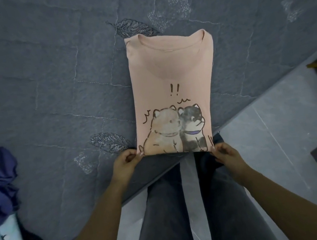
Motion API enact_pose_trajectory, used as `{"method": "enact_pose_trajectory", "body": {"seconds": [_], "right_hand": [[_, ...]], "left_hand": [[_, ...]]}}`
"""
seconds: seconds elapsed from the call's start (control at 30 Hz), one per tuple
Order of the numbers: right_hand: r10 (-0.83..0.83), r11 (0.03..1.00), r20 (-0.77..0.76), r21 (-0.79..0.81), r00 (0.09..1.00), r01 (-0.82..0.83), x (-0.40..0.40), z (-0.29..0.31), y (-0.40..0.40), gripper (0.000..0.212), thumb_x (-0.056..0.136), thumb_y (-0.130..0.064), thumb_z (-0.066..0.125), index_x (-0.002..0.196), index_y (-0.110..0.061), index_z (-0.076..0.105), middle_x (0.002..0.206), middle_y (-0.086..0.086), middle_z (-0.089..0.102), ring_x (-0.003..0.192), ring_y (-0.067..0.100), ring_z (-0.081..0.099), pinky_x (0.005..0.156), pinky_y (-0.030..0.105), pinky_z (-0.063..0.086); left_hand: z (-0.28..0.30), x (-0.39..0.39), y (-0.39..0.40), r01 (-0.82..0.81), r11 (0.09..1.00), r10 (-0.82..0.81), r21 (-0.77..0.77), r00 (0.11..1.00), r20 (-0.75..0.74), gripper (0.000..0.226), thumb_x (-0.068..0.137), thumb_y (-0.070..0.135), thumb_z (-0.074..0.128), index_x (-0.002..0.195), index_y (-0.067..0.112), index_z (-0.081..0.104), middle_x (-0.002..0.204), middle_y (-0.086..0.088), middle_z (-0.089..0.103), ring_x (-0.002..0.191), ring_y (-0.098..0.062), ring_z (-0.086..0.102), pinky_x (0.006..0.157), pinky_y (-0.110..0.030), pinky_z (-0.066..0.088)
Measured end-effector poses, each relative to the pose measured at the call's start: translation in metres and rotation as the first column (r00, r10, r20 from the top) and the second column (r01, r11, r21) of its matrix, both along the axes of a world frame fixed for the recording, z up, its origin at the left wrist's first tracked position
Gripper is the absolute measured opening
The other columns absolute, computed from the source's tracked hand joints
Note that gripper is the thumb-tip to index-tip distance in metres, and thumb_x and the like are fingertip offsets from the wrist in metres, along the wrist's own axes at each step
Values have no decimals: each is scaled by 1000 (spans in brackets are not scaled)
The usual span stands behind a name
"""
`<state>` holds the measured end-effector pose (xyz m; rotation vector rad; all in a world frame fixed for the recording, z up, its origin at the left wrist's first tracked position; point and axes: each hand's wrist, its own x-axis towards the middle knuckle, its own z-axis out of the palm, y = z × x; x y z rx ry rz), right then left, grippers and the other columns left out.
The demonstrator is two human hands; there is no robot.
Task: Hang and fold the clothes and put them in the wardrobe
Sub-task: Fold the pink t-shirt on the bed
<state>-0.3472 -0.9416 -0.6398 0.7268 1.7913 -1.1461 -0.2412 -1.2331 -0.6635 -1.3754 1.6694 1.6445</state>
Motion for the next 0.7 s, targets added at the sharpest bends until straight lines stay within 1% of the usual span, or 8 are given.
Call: {"method": "enact_pose_trajectory", "body": {"seconds": [0.1, 0.17, 0.3, 0.4, 0.47, 0.57, 0.63, 0.7], "right_hand": [[-9, 999, -4, 35, 1000, 9, -1, -2, -4, 13, 95, -8, 58, 93, 4, 59, 91, 18, 55, 87, 26, 48, 81, 38, 40], [-10, 997, -46, 76, 999, 14, -8, -3, -12, 12, 93, -11, 63, 96, 1, 62, 93, 17, 62, 86, 23, 55, 82, 35, 45], [-93, 989, -220, 96, 971, 116, -40, -1, -34, 18, 91, -20, 67, 106, -13, 61, 98, 5, 64, 82, 6, 59, 70, 11, 49], [-210, 976, -252, -3, 945, 216, -87, -11, -53, 31, 90, -23, 69, 117, -10, 61, 104, 4, 65, 92, 13, 62, 78, 17, 52], [-253, 967, -244, -75, 936, 242, -126, -20, -68, 35, 91, -24, 68, 120, -7, 59, 107, 7, 64, 96, 17, 63, 86, 27, 54], [-275, 961, -325, -123, 905, 248, -185, -32, -88, 30, 93, -22, 66, 117, -10, 56, 95, 1, 58, 86, 11, 60, 81, 22, 54], [-241, 970, -363, -112, 900, 215, -219, -35, -98, 18, 93, -25, 65, 106, -17, 54, 86, -7, 55, 75, 5, 55, 65, 14, 50], [-213, 977, -388, -106, 897, 186, -243, -35, -106, 15, 94, -26, 63, 88, -20, 51, 80, -8, 52, 68, 4, 50, 57, 13, 46]], "left_hand": [[1, -1, 2, -5, 1000, 5, -30, 1000, 2, 11, 88, 7, 69, 95, 0, 65, 85, -7, 65, 84, -16, 58, 72, -14, 47], [5, -11, 1, -52, 998, 52, -23, 999, -16, 19, 88, 10, 70, 104, 5, 63, 90, -3, 66, 86, -12, 60, 71, -9, 47], [8, -52, -14, -162, 987, 163, 18, 985, -54, 36, 88, 20, 70, 120, 14, 56, 96, 5, 66, 86, 2, 61, 70, -4, 47], [4, -103, -30, -116, 992, 121, 48, 986, -118, 40, 89, 26, 68, 125, 16, 53, 103, 5, 66, 95, -5, 62, 87, -18, 48], [-2, -144, -39, -132, 987, 146, 87, 972, -185, 37, 91, 24, 66, 125, 16, 52, 109, -1, 66, 98, -11, 64, 90, -25, 51], [-13, -208, -49, -205, 965, 241, 163, 939, -247, 24, 96, 22, 60, 119, 16, 55, 105, 0, 68, 87, -8, 66, 76, -23, 54], [-17, -241, -55, -254, 946, 302, 199, 916, -265, 9, 99, 21, 55, 104, 14, 58, 87, 3, 70, 72, -5, 65, 67, -23, 54], [-17, -262, -60, -281, 935, 337, 218, 897, -288, 15, 100, 19, 53, 87, 13, 56, 71, 4, 67, 63, -6, 62, 62, -22, 53]]}}
